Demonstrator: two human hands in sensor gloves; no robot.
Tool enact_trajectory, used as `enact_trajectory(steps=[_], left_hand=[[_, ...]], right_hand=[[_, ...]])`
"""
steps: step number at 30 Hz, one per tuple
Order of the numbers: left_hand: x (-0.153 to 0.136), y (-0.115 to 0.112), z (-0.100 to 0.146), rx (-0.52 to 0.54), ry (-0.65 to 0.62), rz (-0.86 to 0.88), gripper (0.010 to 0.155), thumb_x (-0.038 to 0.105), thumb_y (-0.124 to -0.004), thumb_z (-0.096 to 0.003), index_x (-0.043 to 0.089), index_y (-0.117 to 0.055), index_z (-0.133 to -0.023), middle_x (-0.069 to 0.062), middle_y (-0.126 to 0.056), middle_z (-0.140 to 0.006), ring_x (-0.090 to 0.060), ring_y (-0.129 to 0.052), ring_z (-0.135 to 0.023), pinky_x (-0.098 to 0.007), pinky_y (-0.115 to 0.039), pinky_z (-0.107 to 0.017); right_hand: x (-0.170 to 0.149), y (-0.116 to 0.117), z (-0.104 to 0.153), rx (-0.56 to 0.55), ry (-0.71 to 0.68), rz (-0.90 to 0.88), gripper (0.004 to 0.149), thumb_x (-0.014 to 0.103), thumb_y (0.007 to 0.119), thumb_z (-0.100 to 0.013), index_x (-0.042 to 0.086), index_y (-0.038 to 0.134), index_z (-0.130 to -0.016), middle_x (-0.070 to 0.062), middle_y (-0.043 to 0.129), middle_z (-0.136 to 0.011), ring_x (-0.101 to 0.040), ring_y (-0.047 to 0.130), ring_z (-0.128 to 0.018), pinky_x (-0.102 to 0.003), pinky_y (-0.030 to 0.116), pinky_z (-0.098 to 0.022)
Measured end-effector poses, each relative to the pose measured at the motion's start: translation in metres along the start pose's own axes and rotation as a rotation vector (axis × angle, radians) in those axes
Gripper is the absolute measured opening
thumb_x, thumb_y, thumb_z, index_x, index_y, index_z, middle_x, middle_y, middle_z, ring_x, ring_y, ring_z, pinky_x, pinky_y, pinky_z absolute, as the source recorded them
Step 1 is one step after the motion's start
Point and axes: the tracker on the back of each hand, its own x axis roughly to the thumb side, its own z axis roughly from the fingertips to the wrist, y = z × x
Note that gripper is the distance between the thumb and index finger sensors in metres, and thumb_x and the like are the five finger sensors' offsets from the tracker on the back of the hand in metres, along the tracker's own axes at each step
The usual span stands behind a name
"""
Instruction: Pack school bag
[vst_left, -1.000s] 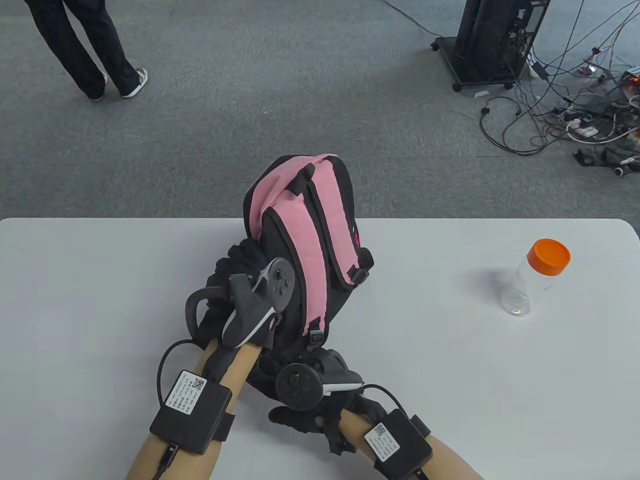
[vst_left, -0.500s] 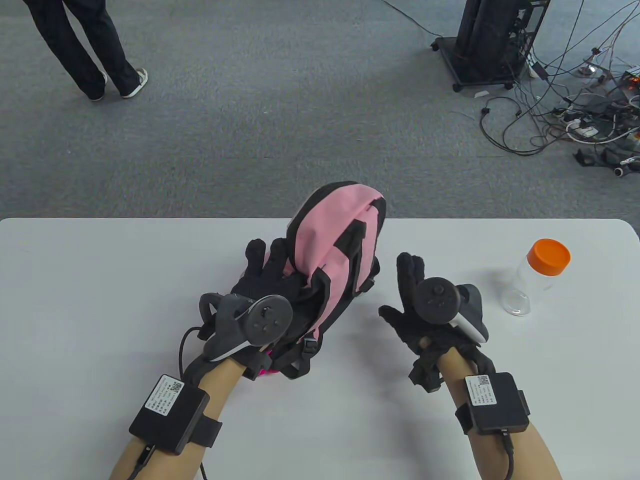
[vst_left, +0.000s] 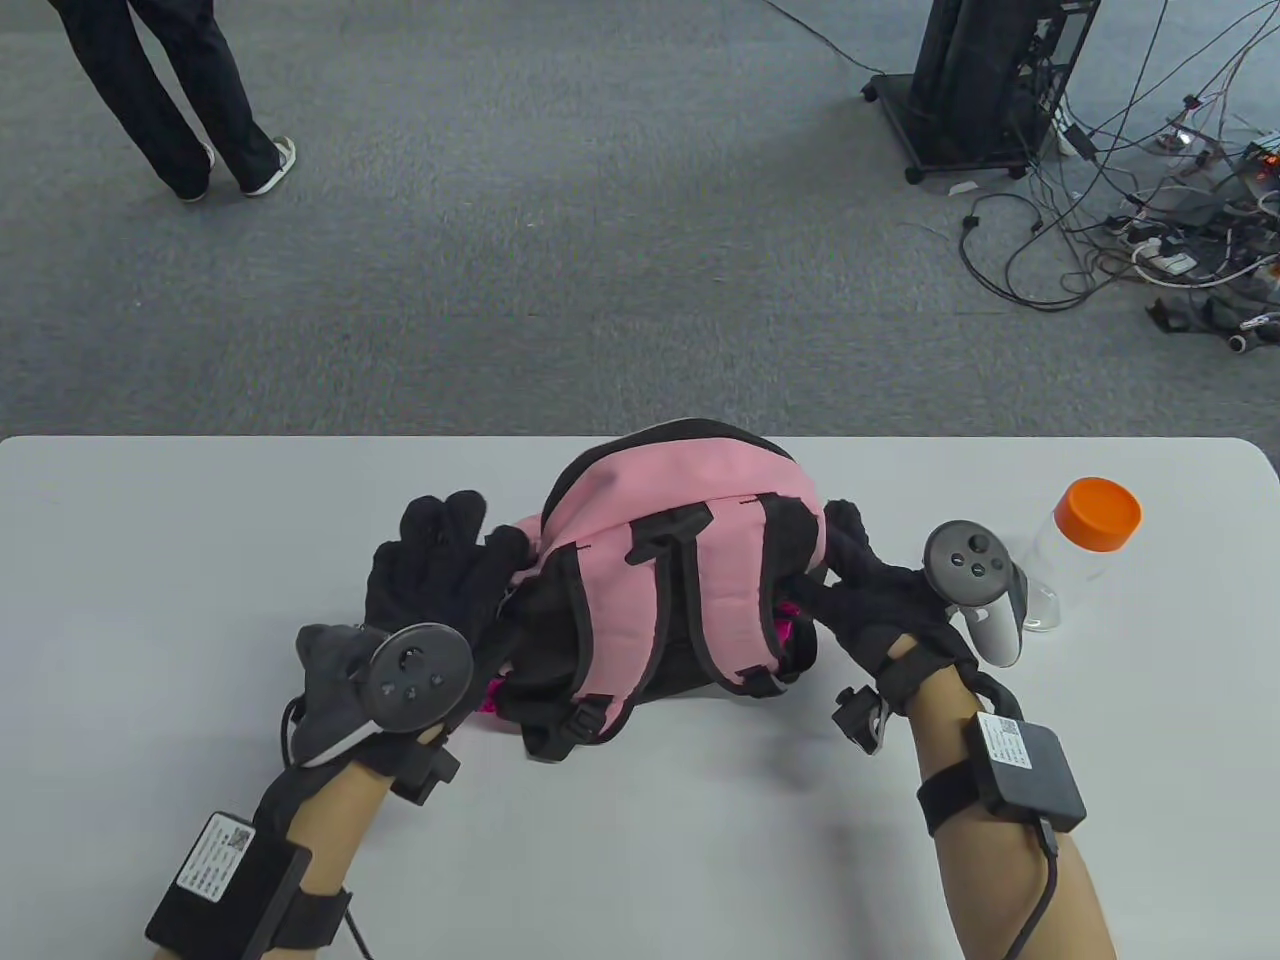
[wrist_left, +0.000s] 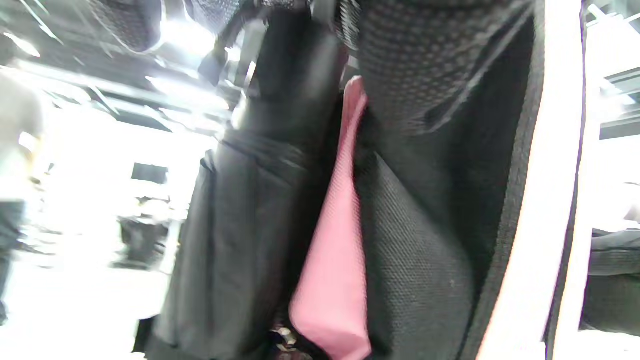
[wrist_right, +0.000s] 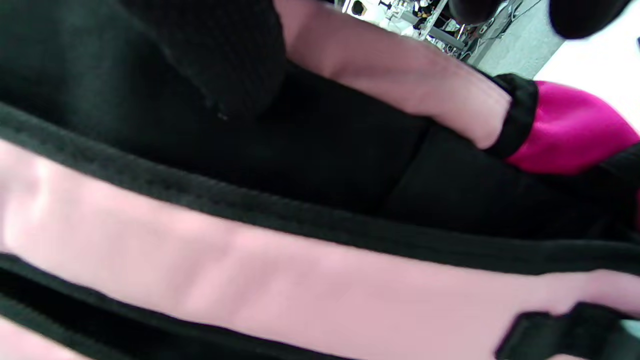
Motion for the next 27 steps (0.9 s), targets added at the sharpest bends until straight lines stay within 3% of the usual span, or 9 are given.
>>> enact_trajectory(steps=[3,7,8,10,11,13,18,21,27], left_hand=[[0.01,0.007,0.028,0.202,0.001,-0.04,0.075,0.047,-0.086,-0.0474,0.009,-0.061,-0.108,-0.021,-0.07,-0.11,-0.048,-0.078,-0.095,-0.064,-0.072,-0.071],[0.031,-0.007,0.047,0.041,-0.147,0.056,0.052,0.052,-0.083,-0.0489,0.019,-0.091,-0.088,-0.008,-0.102,-0.085,-0.032,-0.108,-0.069,-0.049,-0.094,-0.054],[0.043,-0.023,0.049,-0.054,-0.191,0.139,0.052,0.053,-0.083,-0.0486,0.019,-0.094,-0.087,-0.009,-0.106,-0.082,-0.031,-0.112,-0.064,-0.047,-0.097,-0.05],[0.06,-0.051,0.045,-0.254,-0.264,0.237,0.067,0.054,-0.082,-0.049,0.013,-0.081,-0.102,-0.016,-0.1,-0.097,-0.039,-0.109,-0.075,-0.049,-0.095,-0.054],[0.069,-0.07,0.04,-0.413,-0.28,0.271,0.077,0.055,-0.08,-0.0496,0.01,-0.068,-0.111,-0.023,-0.085,-0.109,-0.047,-0.1,-0.087,-0.054,-0.091,-0.06],[0.079,-0.095,0.031,-0.523,-0.248,0.268,0.092,0.056,-0.078,-0.0498,0.003,-0.042,-0.116,-0.036,-0.055,-0.117,-0.059,-0.082,-0.099,-0.063,-0.081,-0.068],[0.093,-0.121,0.007,-0.556,-0.19,0.416,0.106,0.055,-0.075,-0.0512,-0.01,-0.015,-0.109,-0.049,-0.028,-0.112,-0.07,-0.049,-0.106,-0.074,-0.058,-0.074],[0.094,-0.125,-0.002,-0.557,-0.186,0.413,0.108,0.057,-0.075,-0.0503,-0.01,-0.013,-0.109,-0.05,-0.022,-0.111,-0.071,-0.044,-0.106,-0.075,-0.055,-0.074],[0.079,-0.128,-0.015,-0.602,-0.226,0.433,0.116,0.065,-0.075,-0.0448,-0.013,-0.017,-0.108,-0.054,-0.017,-0.106,-0.073,-0.041,-0.106,-0.077,-0.053,-0.074]], right_hand=[[-0.004,0.001,-0.002,-0.021,0.005,-0.012,0.063,0.036,0.083,-0.051,0.013,0.064,-0.106,-0.037,0.056,-0.114,-0.07,0.047,-0.102,-0.089,0.049,-0.062],[-0.008,0.006,-0.002,-0.04,0.008,-0.019,0.069,0.039,0.08,-0.052,0.008,0.057,-0.11,-0.033,0.069,-0.109,-0.065,0.064,-0.099,-0.082,0.06,-0.063],[-0.011,0.007,-0.002,0.023,-0.024,-0.045,0.074,0.048,0.076,-0.051,0.009,0.055,-0.111,-0.033,0.069,-0.11,-0.063,0.066,-0.101,-0.08,0.068,-0.062],[-0.02,0.01,0.0,0.122,-0.027,-0.253,0.083,0.055,0.064,-0.052,0.006,0.044,-0.116,-0.039,0.055,-0.115,-0.065,0.06,-0.102,-0.082,0.066,-0.061],[-0.026,0.01,0.004,0.093,-0.005,-0.345,0.082,0.054,0.057,-0.053,0.006,0.039,-0.117,-0.041,0.047,-0.117,-0.065,0.063,-0.1,-0.082,0.068,-0.059],[-0.033,0.01,0.009,0.03,0.037,-0.405,0.075,0.046,0.051,-0.055,0.005,0.04,-0.117,-0.042,0.047,-0.115,-0.061,0.078,-0.091,-0.079,0.077,-0.051],[-0.024,0.012,0.013,0.104,0.045,-0.116,0.069,0.03,0.069,-0.055,0.008,0.037,-0.112,-0.036,0.053,-0.11,-0.037,0.105,-0.062,-0.053,0.095,-0.038],[-0.014,0.021,0.007,0.15,0.028,-0.037,0.084,0.04,0.08,-0.05,0.004,0.036,-0.111,-0.036,0.064,-0.107,-0.031,0.108,-0.052,-0.048,0.097,-0.033],[0.0,0.046,-0.004,0.239,0.013,0.051,0.096,0.048,0.084,-0.043,0.001,0.037,-0.111,-0.033,0.078,-0.096,-0.022,0.107,-0.032,-0.046,0.097,-0.026]])
